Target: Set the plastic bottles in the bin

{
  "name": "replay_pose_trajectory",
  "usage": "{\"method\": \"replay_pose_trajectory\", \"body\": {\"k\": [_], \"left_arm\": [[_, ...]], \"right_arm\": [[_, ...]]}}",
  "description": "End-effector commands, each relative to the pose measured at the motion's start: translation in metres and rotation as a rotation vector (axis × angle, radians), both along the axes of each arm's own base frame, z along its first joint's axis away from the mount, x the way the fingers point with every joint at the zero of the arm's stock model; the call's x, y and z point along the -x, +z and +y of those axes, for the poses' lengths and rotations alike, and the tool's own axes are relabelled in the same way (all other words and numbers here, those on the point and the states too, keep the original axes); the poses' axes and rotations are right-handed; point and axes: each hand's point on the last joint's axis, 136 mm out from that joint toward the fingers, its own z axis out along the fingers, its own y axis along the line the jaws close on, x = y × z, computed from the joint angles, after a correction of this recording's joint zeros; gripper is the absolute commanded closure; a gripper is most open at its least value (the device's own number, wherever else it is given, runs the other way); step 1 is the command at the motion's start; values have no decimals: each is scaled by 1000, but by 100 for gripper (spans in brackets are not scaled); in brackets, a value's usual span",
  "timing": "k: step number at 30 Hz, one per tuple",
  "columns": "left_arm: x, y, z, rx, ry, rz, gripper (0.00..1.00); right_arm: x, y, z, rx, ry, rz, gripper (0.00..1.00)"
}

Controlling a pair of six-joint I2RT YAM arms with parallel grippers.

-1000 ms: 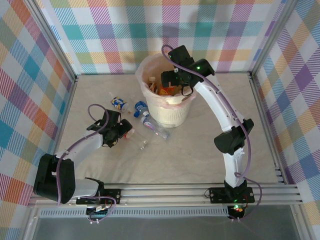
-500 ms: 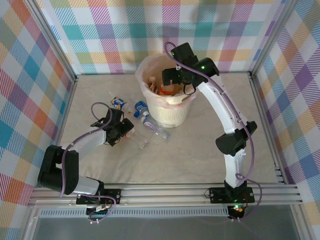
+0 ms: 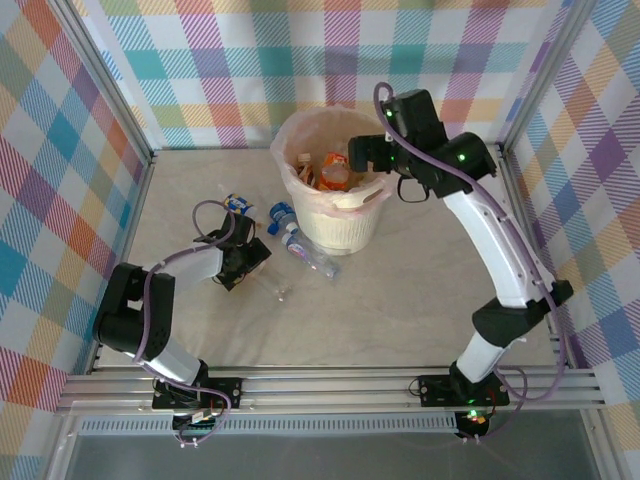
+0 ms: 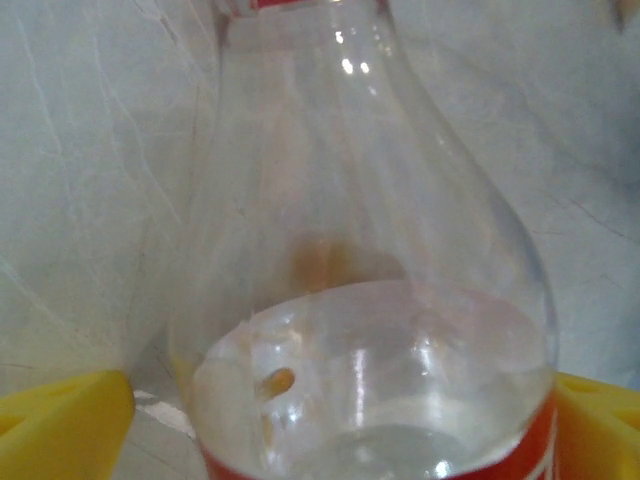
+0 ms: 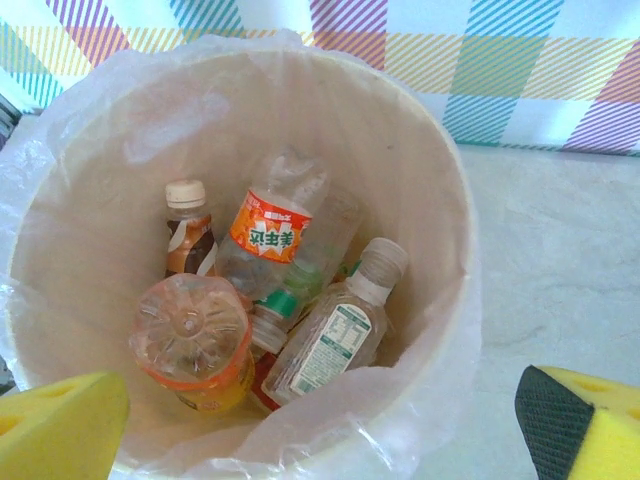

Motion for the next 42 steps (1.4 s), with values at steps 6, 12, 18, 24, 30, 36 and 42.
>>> {"method": "replay_pose_trajectory", "body": {"k": [6, 12, 18, 24, 30, 36, 42], "left_arm": [[0, -8, -4, -15, -9, 19, 19], [-2, 10, 3, -45, 0, -26, 41], [-7, 57, 12, -94, -12, -135, 47], [-7, 129, 27, -194, -46, -301, 48], [-12, 220, 33, -260, -107, -525, 48], [-23, 317, 16, -235, -196, -789, 49], [-48, 386, -19, -225, -318, -970, 49]], "right_arm": [[31, 22, -28, -136, -60, -156, 0], [58, 15, -61, -167, -142, -194, 0], [70, -18, -84, -102, -226, -120, 0], [73, -62, -97, -40, -290, -6, 0], [80, -97, -106, -34, -345, 71, 0], [84, -123, -116, -38, -388, 121, 0], [84, -140, -119, -13, -405, 152, 0]]}}
